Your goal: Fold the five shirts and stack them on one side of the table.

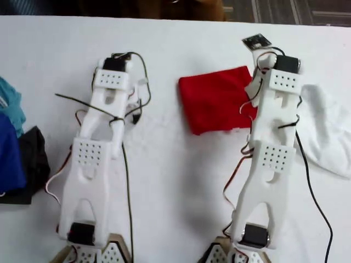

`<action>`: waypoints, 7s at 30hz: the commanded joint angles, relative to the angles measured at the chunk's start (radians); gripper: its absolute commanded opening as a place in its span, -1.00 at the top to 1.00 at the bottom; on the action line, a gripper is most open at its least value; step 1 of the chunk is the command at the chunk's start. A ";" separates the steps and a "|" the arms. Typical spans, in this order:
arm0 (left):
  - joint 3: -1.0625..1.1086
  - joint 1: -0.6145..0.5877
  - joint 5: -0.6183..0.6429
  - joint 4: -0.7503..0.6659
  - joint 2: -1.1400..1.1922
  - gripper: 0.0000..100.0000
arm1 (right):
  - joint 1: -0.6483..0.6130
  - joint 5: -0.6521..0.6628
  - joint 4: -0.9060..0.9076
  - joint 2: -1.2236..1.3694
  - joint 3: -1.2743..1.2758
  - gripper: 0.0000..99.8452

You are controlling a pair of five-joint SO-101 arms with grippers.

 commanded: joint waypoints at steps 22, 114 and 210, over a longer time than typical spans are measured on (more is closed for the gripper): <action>-0.016 0.041 -0.006 -0.009 0.005 0.61 | -0.013 0.011 -0.171 0.174 -0.002 0.75; -0.010 0.046 -0.034 0.002 0.005 0.61 | 0.754 0.193 -0.081 0.104 -0.161 0.61; 0.680 -0.344 -0.503 0.017 -1.138 0.95 | -0.188 -0.261 0.015 -0.872 0.647 0.82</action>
